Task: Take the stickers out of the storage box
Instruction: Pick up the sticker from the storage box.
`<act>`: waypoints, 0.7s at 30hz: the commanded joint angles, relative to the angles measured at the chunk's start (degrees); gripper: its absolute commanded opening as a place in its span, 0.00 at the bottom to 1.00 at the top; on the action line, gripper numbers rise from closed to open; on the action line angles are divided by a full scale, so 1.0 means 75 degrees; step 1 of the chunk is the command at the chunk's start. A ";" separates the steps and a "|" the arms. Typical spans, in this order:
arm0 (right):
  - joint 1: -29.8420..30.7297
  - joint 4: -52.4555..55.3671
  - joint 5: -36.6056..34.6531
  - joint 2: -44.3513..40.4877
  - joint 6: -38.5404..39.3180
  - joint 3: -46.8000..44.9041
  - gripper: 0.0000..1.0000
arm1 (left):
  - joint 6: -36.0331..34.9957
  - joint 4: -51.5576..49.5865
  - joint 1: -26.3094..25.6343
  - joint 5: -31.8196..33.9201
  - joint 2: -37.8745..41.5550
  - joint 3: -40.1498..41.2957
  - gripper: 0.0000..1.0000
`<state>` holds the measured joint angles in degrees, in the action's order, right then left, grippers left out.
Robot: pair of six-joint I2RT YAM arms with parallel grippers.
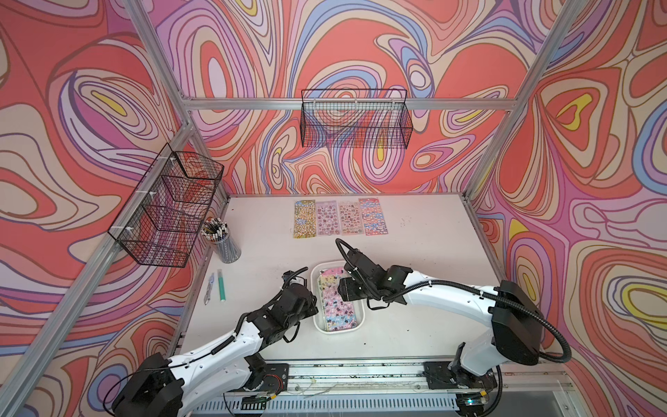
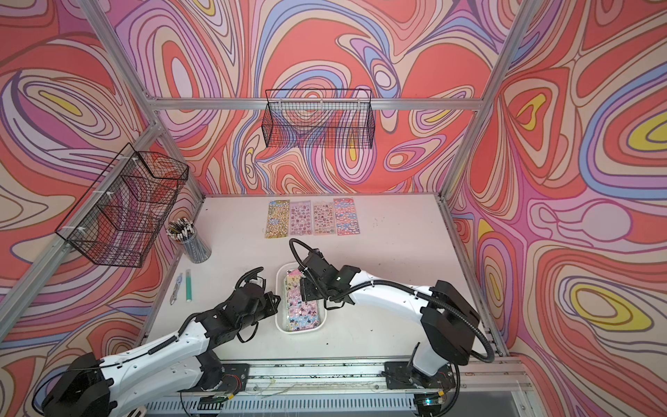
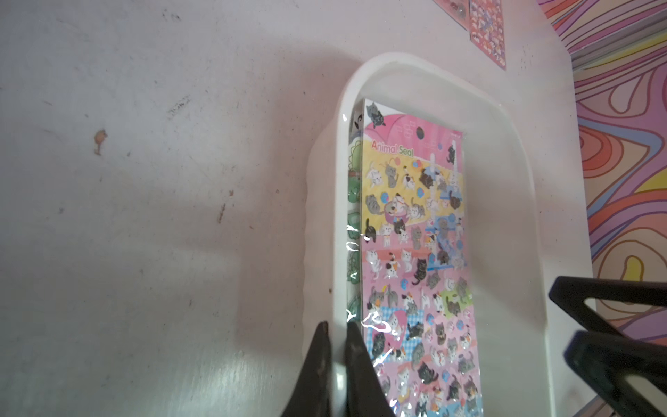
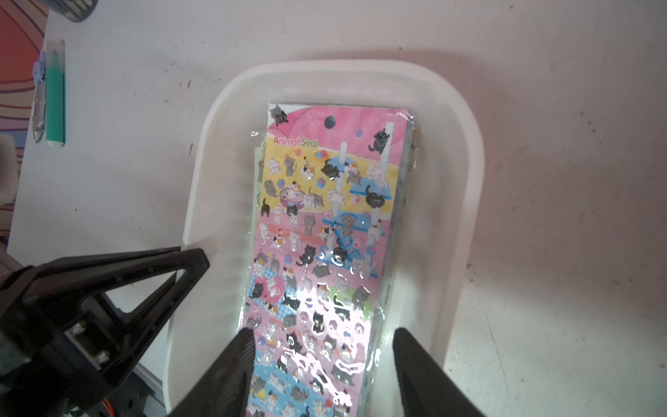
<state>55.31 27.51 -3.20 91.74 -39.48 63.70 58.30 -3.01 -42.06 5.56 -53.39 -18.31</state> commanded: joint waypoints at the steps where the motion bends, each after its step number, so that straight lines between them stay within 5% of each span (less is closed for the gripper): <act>1: 0.0085 0.0090 -0.0198 0.0377 0.0042 0.0374 0.64 | 0.0365 0.0184 -0.0039 0.0278 0.0040 0.0097 0.11; 21: 0.0127 0.0516 -0.0909 0.1954 0.0340 0.1139 0.65 | 0.0619 0.0572 -0.0085 0.0734 0.0077 0.0064 0.11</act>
<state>56.12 30.41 -8.34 104.95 -37.08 71.29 61.73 -1.39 -42.61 8.86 -53.34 -17.85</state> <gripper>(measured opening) 0.654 0.112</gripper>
